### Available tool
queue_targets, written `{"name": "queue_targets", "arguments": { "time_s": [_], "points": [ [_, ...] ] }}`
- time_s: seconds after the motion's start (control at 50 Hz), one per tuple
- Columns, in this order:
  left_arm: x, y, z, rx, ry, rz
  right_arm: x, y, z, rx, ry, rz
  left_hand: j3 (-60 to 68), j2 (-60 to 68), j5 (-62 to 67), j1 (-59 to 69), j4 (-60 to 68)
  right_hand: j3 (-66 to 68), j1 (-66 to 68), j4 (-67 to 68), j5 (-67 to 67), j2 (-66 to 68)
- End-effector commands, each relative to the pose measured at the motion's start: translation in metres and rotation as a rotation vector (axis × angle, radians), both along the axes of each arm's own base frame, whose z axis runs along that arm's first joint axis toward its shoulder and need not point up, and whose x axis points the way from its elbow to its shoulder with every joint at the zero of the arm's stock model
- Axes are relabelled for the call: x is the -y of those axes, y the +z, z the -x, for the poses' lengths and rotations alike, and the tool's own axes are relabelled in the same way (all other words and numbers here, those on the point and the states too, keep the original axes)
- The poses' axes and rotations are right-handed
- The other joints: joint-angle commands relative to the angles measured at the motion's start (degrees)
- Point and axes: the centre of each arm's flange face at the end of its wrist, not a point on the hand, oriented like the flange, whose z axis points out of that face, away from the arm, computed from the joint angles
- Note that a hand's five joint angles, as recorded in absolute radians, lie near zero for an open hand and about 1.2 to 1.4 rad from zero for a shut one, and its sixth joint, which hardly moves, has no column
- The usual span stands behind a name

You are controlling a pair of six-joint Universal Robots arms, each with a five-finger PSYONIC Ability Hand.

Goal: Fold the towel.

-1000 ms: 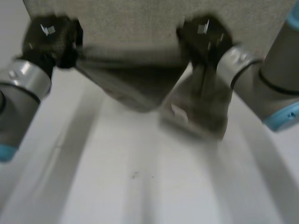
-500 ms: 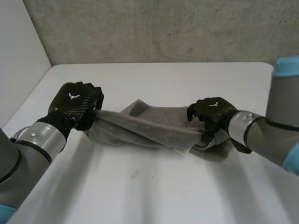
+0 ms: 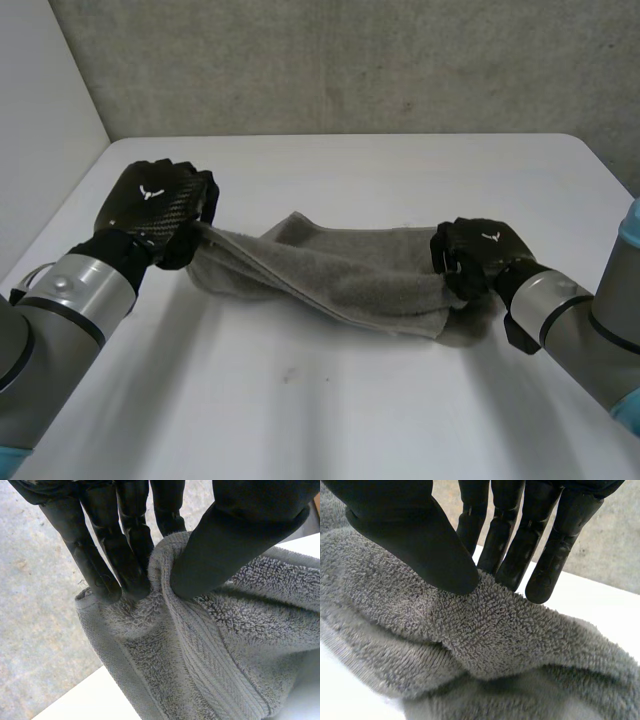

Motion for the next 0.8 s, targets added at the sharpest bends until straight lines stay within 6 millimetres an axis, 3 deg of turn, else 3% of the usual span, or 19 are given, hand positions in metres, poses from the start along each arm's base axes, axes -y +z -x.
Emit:
{"name": "queue_targets", "arguments": {
  "time_s": [0.02,0.14,0.2,0.24,0.26,0.28,0.3,0.34,0.36,0.4,0.46,0.52,0.56,0.64,0.68,0.7,0.72,0.76,0.8],
  "points": [
    [-0.007,0.023,-0.004,-0.035,0.005,0.062,0.005,0.018,-0.004,-0.025,0.024,0.044,10.3,10.4,11.4,13.5,10.3,12.8,24.8,11.8,14.4,12.8],
    [-0.02,0.044,-0.009,-0.058,0.004,0.121,-0.004,0.035,0.0,-0.128,0.064,0.045,10.3,10.4,11.4,13.5,10.3,12.8,24.8,11.8,14.4,12.8],
    [-0.03,0.061,-0.013,-0.076,0.002,0.166,-0.004,0.054,0.007,-0.191,0.067,0.1,10.3,10.4,11.4,13.5,10.3,12.8,24.8,11.8,14.4,12.8],
    [-0.038,0.077,-0.016,-0.095,0.002,0.219,-0.005,0.1,0.014,-0.198,0.037,0.238,10.3,10.4,11.4,13.5,10.3,12.8,24.8,11.8,14.4,12.8],
    [-0.038,0.077,-0.016,-0.095,0.002,0.22,-0.005,0.1,0.014,-0.197,0.037,0.238,10.3,10.4,11.4,13.5,10.3,12.8,24.8,11.8,14.4,12.8],
    [-0.041,0.087,-0.017,-0.107,0.001,0.25,-0.008,0.123,0.016,-0.186,0.028,0.298,10.3,10.4,11.4,13.5,10.3,12.8,24.8,11.8,14.4,12.8],
    [-0.041,0.087,-0.017,-0.107,0.001,0.251,-0.008,0.123,0.016,-0.185,0.028,0.299,10.3,10.4,11.4,13.5,10.3,12.8,24.8,11.8,14.4,12.8],
    [-0.045,0.102,-0.018,-0.143,-0.001,0.278,-0.015,0.161,0.017,-0.157,0.034,0.388,10.3,10.4,11.4,13.5,10.3,12.8,24.8,11.8,14.4,12.8],
    [-0.045,0.102,-0.018,-0.143,-0.001,0.278,-0.015,0.161,0.017,-0.157,0.034,0.388,10.3,10.4,11.4,13.5,10.3,12.8,24.8,11.8,14.4,12.8],
    [-0.045,0.108,-0.018,-0.186,-0.008,0.271,-0.018,0.186,0.014,-0.136,0.06,0.436,10.3,10.4,11.4,13.5,10.3,12.8,24.8,11.8,14.4,12.8],
    [-0.041,0.107,-0.017,-0.214,-0.015,0.246,-0.016,0.196,0.013,-0.133,0.082,0.437,10.3,10.4,11.4,13.5,10.3,12.8,24.8,11.8,14.4,12.8],
    [-0.04,0.104,-0.017,-0.22,-0.016,0.233,-0.006,0.188,0.01,-0.136,0.089,0.407,10.3,10.4,11.4,13.5,10.3,12.8,24.8,11.8,14.4,12.8],
    [-0.029,0.087,-0.016,-0.201,-0.003,0.174,0.024,0.161,0.004,-0.154,0.094,0.327,10.3,10.4,11.4,13.5,10.3,12.8,24.8,11.8,14.4,12.8],
    [-0.015,0.064,-0.016,-0.174,0.019,0.098,0.048,0.138,-0.007,-0.171,0.104,0.282,10.3,10.4,11.4,13.5,10.3,12.8,24.8,11.8,14.4,12.8],
    [0.0,0.043,-0.019,-0.146,0.05,0.033,0.07,0.104,-0.02,-0.186,0.12,0.218,10.3,10.4,11.4,13.5,10.3,12.8,24.8,11.8,14.4,12.8],
    [0.0,0.043,-0.019,-0.146,0.05,0.032,0.07,0.103,-0.02,-0.186,0.12,0.218,10.3,10.4,11.4,13.5,10.3,12.8,24.8,11.8,14.4,12.8],
    [0.007,0.029,-0.017,-0.13,0.055,-0.009,0.077,0.087,-0.026,-0.195,0.124,0.185,10.3,10.4,11.4,13.5,10.3,12.8,24.8,11.8,14.4,12.8],
    [0.014,0.017,-0.016,-0.117,0.059,-0.045,0.078,0.075,-0.033,-0.202,0.13,0.161,10.3,10.4,11.4,13.5,10.3,12.8,24.8,11.8,14.4,12.8],
    [0.019,0.01,-0.015,-0.109,0.063,-0.063,0.074,0.07,-0.039,-0.21,0.139,0.151,10.3,10.4,11.4,13.5,10.3,11.0,23.0,10.0,12.6,11.0]
  ]
}}
